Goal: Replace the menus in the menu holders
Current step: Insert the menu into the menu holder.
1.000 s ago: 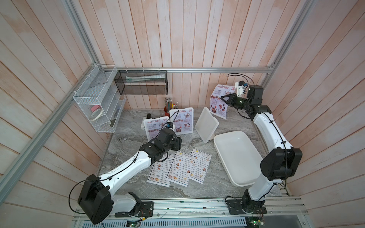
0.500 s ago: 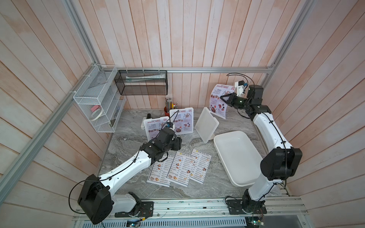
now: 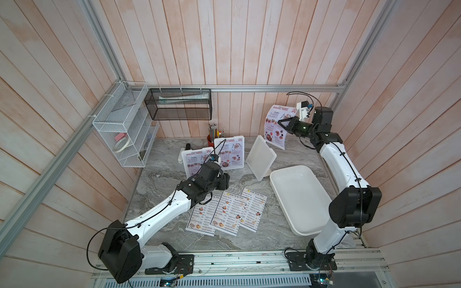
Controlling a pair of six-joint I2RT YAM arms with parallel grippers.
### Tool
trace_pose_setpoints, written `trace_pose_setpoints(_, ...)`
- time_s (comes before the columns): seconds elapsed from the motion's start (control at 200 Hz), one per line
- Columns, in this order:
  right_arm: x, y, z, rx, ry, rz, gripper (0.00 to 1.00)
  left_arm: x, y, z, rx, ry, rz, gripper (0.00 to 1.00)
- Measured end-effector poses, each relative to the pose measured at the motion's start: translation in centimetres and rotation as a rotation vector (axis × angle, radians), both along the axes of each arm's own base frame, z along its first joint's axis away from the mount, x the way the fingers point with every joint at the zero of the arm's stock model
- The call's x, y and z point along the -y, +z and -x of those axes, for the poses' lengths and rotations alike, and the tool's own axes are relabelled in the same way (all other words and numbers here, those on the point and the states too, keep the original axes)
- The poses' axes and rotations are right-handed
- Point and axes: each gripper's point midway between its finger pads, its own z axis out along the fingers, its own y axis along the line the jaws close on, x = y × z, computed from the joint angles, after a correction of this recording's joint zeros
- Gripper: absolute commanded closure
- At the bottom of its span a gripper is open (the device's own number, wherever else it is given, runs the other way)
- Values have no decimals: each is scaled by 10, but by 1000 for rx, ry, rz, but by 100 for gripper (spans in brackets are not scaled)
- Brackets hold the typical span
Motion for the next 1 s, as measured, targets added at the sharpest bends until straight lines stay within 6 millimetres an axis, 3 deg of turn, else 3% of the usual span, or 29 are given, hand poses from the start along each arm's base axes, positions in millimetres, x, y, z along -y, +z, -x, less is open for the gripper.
trace_pose_setpoints(0.555,0,2,0,14,-1,-9,100,0,0,0,0,0,0,33)
trace_pose_setpoints(1.0,13,-5,-5,24,-37,-40,100,0,0,0,0,0,0,33)
